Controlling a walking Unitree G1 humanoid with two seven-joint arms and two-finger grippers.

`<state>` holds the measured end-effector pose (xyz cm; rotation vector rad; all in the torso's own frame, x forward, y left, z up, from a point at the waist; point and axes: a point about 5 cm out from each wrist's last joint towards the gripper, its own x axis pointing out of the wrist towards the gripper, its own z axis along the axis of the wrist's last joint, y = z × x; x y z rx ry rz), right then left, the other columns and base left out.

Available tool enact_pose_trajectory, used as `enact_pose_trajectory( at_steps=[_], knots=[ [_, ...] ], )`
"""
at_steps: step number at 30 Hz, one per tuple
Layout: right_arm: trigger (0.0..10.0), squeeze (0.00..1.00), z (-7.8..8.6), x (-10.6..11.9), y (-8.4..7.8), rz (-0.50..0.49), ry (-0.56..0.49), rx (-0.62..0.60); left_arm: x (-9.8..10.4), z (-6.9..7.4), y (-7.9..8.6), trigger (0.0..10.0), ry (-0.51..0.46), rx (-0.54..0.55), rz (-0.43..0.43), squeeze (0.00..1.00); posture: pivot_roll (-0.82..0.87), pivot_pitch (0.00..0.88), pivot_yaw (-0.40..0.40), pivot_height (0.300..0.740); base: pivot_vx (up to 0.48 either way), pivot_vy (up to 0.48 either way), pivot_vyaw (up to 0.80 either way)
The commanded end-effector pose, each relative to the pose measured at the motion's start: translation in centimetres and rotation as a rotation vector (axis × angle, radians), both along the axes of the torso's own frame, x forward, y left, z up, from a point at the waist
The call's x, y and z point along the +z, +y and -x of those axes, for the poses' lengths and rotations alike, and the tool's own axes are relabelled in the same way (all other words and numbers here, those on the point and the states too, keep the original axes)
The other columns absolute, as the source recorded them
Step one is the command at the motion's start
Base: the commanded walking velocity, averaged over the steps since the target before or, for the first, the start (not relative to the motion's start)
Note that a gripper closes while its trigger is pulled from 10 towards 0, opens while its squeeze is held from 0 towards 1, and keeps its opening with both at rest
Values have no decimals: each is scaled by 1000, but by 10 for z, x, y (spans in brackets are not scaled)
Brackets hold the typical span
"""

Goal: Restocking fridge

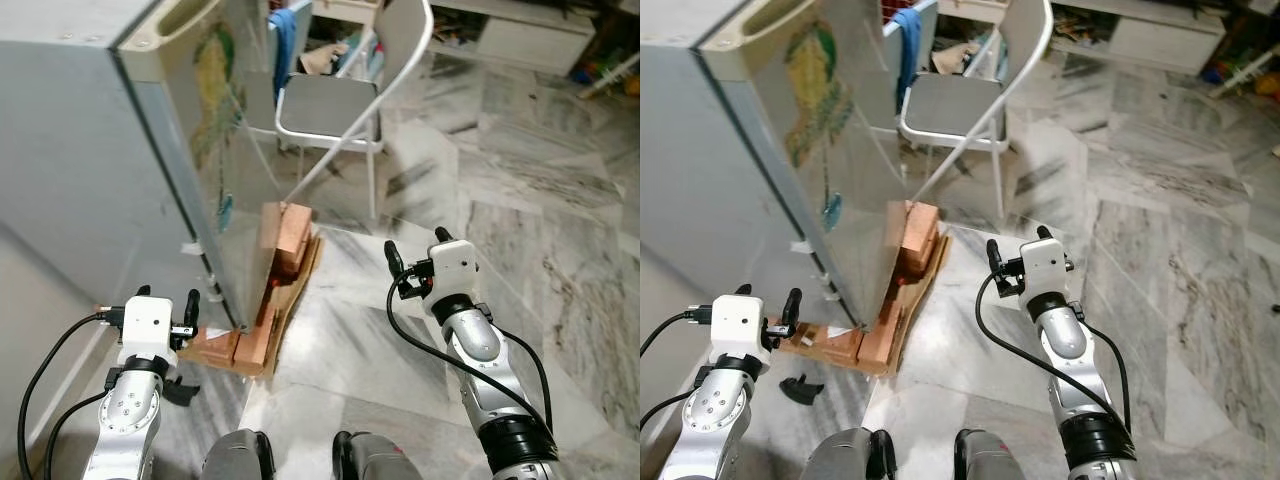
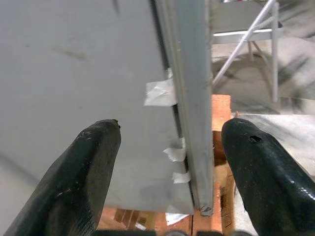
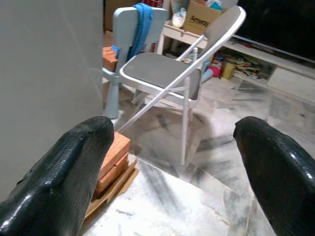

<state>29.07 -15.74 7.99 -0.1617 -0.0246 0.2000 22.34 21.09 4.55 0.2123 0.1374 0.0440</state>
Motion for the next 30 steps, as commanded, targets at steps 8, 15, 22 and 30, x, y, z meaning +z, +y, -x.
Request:
enact_pose_trajectory(
  at_steps=[8, 15, 22, 30],
  knots=[
    [10000, 0, -4, 9, 2, 17, -38, 5, 1, 0, -1, 10000, -11, -2, 4, 0, 120, 119, -43, 740, 0, 158, -800],
    [10000, 0, 1, 5, 1, 24, -23, 10, 1, -2, -6, 10000, -14, -16, -1, 0, 113, 117, -46, 740, 0, 254, -352],
    [10000, 0, -2, 5, 0, 27, -19, 7, 1, -3, -8, 10000, -22, -22, 2, 0, 115, 117, -52, 740, 0, 0, -252],
    [10000, 0, -2, 5, 1, 30, -18, 14, 2, -5, -13, 10000, -31, -43, 35, 0, 115, 118, -59, 740, 0, 0, -681]
  ],
)
